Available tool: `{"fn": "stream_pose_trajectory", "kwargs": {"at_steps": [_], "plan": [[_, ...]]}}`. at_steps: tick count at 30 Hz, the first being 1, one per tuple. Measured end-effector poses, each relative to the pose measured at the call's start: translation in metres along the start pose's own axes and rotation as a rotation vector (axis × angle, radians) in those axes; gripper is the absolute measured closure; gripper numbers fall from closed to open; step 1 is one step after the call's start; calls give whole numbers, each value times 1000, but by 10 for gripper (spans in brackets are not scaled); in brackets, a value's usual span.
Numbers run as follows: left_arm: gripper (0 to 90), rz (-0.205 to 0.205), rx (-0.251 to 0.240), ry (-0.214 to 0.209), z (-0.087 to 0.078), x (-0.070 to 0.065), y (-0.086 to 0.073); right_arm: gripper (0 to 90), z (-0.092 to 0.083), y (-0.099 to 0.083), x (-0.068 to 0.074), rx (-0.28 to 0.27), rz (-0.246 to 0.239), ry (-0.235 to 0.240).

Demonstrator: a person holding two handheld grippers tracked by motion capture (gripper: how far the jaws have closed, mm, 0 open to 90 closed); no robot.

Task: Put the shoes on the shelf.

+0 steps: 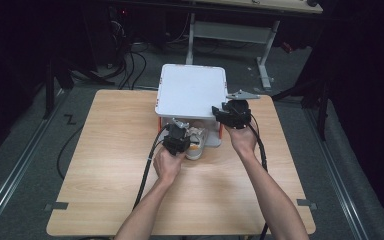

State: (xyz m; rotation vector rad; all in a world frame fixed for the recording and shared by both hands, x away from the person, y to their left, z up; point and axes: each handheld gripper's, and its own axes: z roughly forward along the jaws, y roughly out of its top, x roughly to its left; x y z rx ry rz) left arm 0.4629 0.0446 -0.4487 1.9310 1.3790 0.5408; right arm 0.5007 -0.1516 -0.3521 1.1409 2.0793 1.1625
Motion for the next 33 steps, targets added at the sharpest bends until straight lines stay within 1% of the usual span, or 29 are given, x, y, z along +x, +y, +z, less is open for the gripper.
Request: {"fn": "stream_pose_trajectory", "kwargs": {"at_steps": [2, 3, 5, 6, 7, 9, 10, 12, 15, 16, 17, 19, 20, 21, 22, 23, 24, 25, 26, 27, 28, 29, 30, 31, 32, 33], "plan": [[756, 4, 1, 4, 1, -1, 1, 555, 2, 1, 0, -2, 5, 0], [750, -1, 1, 7, 2, -1, 2, 554, 3, 1, 1, 0, 3, -1], [710, 5, -1, 0, 3, -3, 2, 555, 3, 2, 2, 0, -3, 0], [688, 21, 1, 3, 4, -5, 1, 554, 3, 1, 2, -1, -4, 5], [688, 34, 0, 12, 4, -6, 0, 554, 3, 1, 2, -1, -4, 5], [669, 29, 0, 11, 4, -6, 0, 554, 3, 1, 1, -4, -7, 9], [630, 10, -10, 3, 2, -6, 1, 555, 2, 1, 1, -3, -10, 11], [587, 14, -8, 3, 0, -6, 3, 556, 2, 1, 1, -4, -17, 13], [521, 5, -9, -4, -2, -6, 3, 556, 2, 0, 1, -4, -17, 15], [498, -2, -8, -15, -5, -5, 4, 556, 2, 1, 1, -2, -15, 16], [485, -2, -8, -15, -5, -5, 4, 556, 2, 1, 1, -2, -15, 16], [469, -2, -12, -21, -10, -4, 5, 556, 2, 0, 0, -4, -18, 16], [447, 4, -23, -21, -16, -5, 6, 556, 2, 0, 0, -4, -18, 17], [440, 4, -23, -21, -16, -5, 6, 556, 2, 0, 0, -5, -19, 17], [429, 7, -43, -25, -22, -4, 7, 556, 2, 0, 0, -5, -19, 17], [422, 7, -43, -25, -22, -4, 7, 556, 2, 0, 0, -5, -19, 17], [411, 5, -64, -33, -31, -4, 8, 556, 2, 0, 0, -5, -19, 17], [403, 5, -64, -33, -31, -4, 8, 556, 2, 0, 0, -6, -20, 18], [392, 14, -85, -42, -41, -4, 7, 556, 2, 0, 0, -6, -20, 18], [384, 14, -85, -42, -41, -4, 7, 556, 2, 0, 0, -6, -20, 18], [374, 30, -84, -50, -48, -4, 5, 555, 2, 0, 0, -9, -22, 21], [365, 30, -84, -50, -48, -4, 5, 555, 2, 0, 0, -9, -22, 21], [347, 28, -48, -59, -55, -3, 2, 555, 2, 0, 0, -9, -21, 21], [289, 28, -48, -59, -55, -3, 2, 555, 2, 0, 0, -9, -21, 21], [255, 28, -42, -55, -61, -4, -6, 555, 2, 0, 0, -9, -21, 19], [239, 28, -42, -55, -61, -4, -6, 555, 2, 0, 0, -9, -21, 19]]}}
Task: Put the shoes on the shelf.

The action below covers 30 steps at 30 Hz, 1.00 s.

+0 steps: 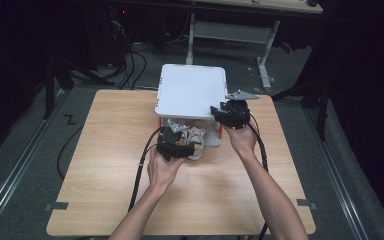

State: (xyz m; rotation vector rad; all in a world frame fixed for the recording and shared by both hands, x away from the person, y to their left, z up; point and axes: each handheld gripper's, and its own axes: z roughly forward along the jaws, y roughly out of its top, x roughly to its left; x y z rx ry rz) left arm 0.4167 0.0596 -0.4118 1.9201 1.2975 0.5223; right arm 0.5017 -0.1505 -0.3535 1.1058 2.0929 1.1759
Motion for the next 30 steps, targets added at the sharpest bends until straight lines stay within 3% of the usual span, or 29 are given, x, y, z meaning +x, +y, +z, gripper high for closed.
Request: {"fn": "stream_pose_trajectory", "kwargs": {"at_steps": [3, 6, 13, 16, 25, 28, 30], "plan": [[175, 14, 24, 39, -6, -5, -13, 555, 0, 0, 1, 0, 1, -1], [153, 8, 41, 42, -6, -6, -20, 556, 0, 0, 1, -1, 1, -2], [133, -25, 132, 92, 19, -6, -38, 555, 0, 0, 1, -2, -2, -3], [137, -3, 138, 120, 24, -7, -39, 551, 0, 0, 1, -4, -4, -3], [140, -56, 173, 115, 40, -11, -37, 547, 0, 0, 2, -1, -4, -13], [148, -36, 172, 146, 43, -16, -37, 550, 0, 0, 4, -6, -29, -30], [151, -48, 173, 169, 45, -18, -36, 554, 0, 0, 8, -8, -48, -51]]}}
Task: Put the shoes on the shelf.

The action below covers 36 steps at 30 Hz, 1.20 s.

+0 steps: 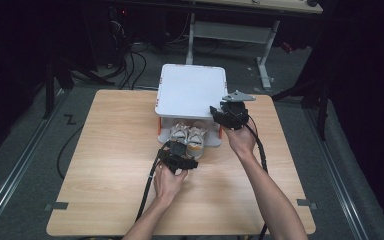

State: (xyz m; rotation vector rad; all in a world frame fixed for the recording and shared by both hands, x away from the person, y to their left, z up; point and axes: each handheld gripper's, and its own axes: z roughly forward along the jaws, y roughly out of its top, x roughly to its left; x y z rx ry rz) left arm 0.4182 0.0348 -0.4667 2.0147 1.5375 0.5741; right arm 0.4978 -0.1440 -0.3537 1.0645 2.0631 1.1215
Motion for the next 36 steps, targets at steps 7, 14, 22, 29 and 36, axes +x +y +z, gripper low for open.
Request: {"fn": "stream_pose_trajectory", "kwargs": {"at_steps": [7, 14, 22, 29, 36], "plan": [[160, -23, -12, 14, 5, -5, 4, 552, 1, -1, -4, -4, 39, 29], [166, -48, -11, 17, 11, -8, 13, 550, 2, -1, -6, -8, 41, 37], [175, -70, -41, 3, 19, -5, 18, 551, 1, -1, -5, -6, 32, 33], [185, -82, -23, -2, 26, -2, 30, 553, 1, -1, -5, -4, 39, 40], [201, -82, -27, 12, 32, -2, 37, 554, 2, -1, -6, -6, 37, 41]]}}
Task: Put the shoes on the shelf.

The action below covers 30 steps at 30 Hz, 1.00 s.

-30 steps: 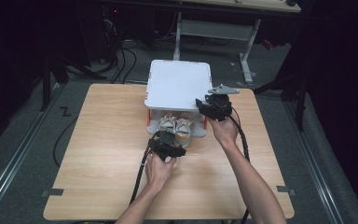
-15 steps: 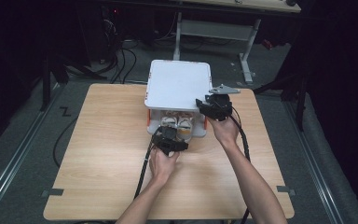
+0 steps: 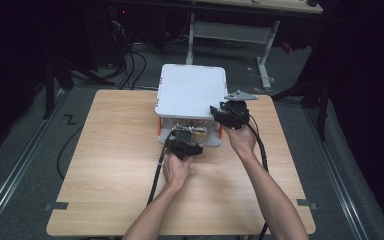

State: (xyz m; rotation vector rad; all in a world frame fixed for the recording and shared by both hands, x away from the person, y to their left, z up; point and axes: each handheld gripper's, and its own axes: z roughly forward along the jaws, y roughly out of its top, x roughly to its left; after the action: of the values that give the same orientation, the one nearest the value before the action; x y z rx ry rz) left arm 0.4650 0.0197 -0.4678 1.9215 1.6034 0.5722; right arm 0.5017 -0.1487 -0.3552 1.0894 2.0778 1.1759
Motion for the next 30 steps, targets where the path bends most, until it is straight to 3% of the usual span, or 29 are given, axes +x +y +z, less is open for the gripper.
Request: {"fn": "stream_pose_trajectory", "kwargs": {"at_steps": [3, 13, 17, 30], "plan": [[211, -8, 0, -10, 4, 1, 4, 554, 0, 0, 0, 2, 3, -1], [239, -19, -22, 18, 14, -2, 12, 556, 0, 0, 1, 2, 2, -4], [250, -43, -38, -5, 20, 0, 13, 557, 0, 0, 2, 4, -7, -10], [258, -53, -54, 3, 24, -3, 19, 558, 0, 0, 1, 3, -7, -8]]}}
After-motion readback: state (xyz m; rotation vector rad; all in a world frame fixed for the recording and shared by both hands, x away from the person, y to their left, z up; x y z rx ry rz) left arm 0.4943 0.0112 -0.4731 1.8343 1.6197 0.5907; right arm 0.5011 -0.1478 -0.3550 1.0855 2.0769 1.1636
